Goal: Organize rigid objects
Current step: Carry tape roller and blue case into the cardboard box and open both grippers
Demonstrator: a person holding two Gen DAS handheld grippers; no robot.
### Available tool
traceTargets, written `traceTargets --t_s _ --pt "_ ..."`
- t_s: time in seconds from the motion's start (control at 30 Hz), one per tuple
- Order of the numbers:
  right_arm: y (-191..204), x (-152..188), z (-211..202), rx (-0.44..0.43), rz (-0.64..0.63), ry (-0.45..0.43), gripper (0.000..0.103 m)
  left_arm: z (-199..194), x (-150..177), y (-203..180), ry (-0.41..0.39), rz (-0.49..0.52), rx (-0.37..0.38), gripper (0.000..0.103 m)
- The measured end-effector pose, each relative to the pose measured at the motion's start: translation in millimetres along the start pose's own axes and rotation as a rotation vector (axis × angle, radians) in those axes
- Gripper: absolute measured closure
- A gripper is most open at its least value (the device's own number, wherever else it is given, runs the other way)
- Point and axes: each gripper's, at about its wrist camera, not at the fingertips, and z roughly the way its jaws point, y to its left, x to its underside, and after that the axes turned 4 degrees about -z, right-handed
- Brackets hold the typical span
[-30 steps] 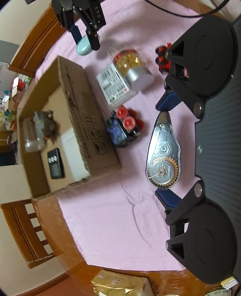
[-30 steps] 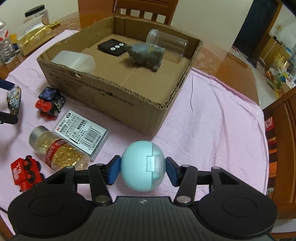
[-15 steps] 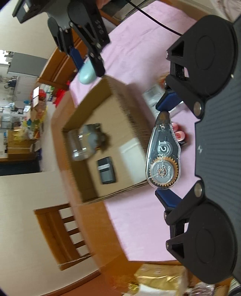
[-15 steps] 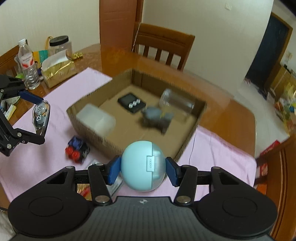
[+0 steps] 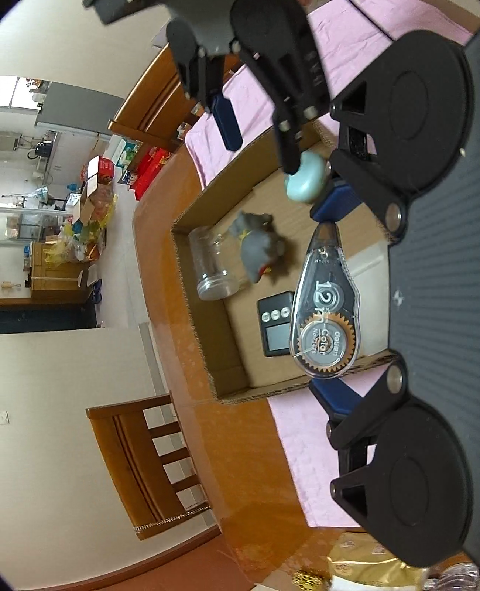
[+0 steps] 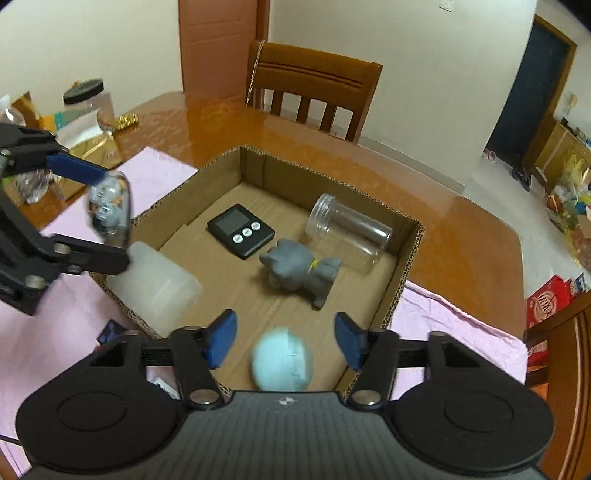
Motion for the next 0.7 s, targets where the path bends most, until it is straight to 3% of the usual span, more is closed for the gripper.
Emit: traceTargets --t_s 0.03,0.1,0.17,0.53,0.7 --pt "0.3 0.5 -1.0 0.001 0.008 -0.007 0.029 3.1 -2.7 -0.2 0.001 0.002 0.001 0.014" --pt "-0.3 2.1 -5.1 0.015 0.032 -0.016 0.009 9.2 -7.8 -1.1 0.0 0.008 -0.006 0.014" --pt "-2.4 5.2 -11.8 0.03 0.062 -0.026 0.0 15.4 -13.2 -0.1 0.0 0.009 -0.013 0.014" --pt "-1.4 23.5 -48.5 0.101 0.156 -0.06 0.0 41.4 -32.7 8.6 -0.001 -0.035 -0.072 0.013" --pt "-4.4 32.5 -51.1 0.129 0.186 -0.041 0.0 33.2 -28.7 10.6 -0.033 -0.053 -0.092 0.002"
